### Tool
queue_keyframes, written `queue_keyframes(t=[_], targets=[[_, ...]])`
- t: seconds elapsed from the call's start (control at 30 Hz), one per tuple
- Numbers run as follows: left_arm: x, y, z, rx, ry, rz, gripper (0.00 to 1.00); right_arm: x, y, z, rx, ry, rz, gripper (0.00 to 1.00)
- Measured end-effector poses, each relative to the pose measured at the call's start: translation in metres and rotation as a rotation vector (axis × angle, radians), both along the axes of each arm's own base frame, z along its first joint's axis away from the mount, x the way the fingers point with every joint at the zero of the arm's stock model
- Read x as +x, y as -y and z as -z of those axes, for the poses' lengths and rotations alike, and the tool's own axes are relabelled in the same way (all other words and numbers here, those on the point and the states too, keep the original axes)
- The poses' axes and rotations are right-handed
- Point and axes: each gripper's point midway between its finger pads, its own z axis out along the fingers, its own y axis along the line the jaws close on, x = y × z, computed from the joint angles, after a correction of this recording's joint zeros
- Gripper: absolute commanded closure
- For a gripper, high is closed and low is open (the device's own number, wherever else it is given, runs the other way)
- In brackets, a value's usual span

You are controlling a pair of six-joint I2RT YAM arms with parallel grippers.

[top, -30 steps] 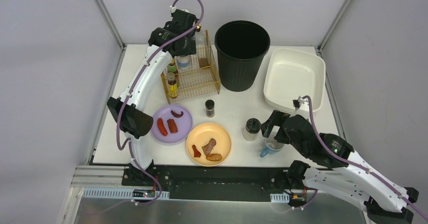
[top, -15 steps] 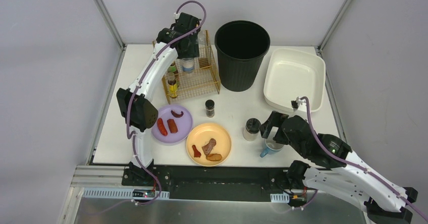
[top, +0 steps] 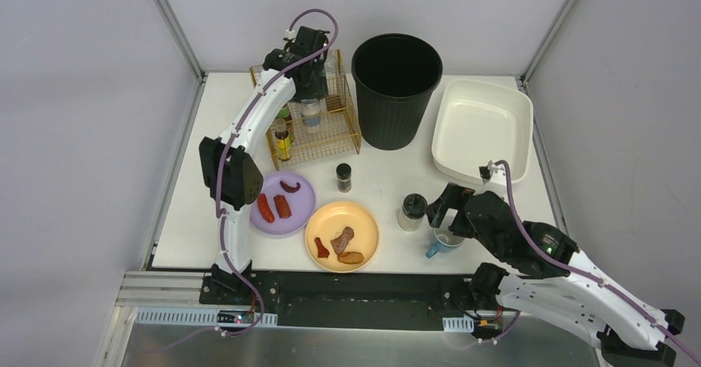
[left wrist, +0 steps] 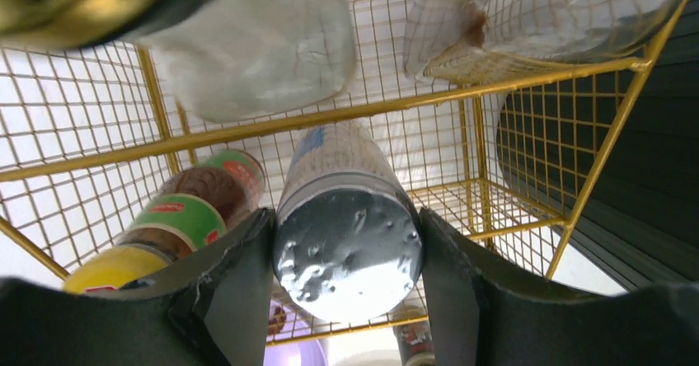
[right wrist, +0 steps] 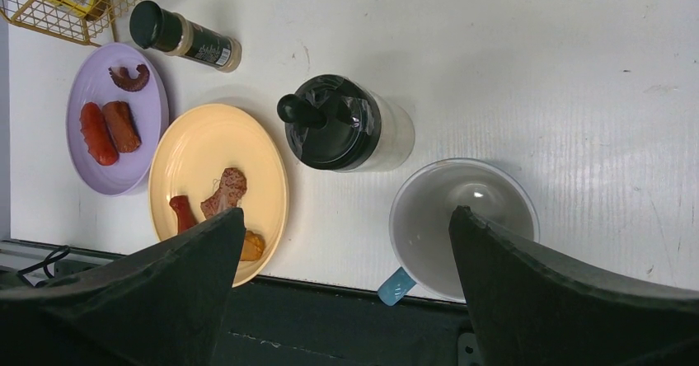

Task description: Clear the kitchen counter

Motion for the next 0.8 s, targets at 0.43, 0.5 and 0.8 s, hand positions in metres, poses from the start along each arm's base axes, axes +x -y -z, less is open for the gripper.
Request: queue_keyframes(t=[0.43,0.5,0.8], targets=[[0.006,-0.001,0.027,-0.008,-0.042,-0.033,0.36,0.000,0.001,0.000,0.002,0.002,0.000,0.01],[0.007,0.000,0.027,-0.011,-0.037,-0.034,0.32,0.000,0.001,0.000,0.002,0.002,0.000,0.01],[0.005,0.002,0.035,-0.021,-0.053,-0.028,0.26,-0.001,0.001,0.001,0.001,-0.002,0.002,0.01]])
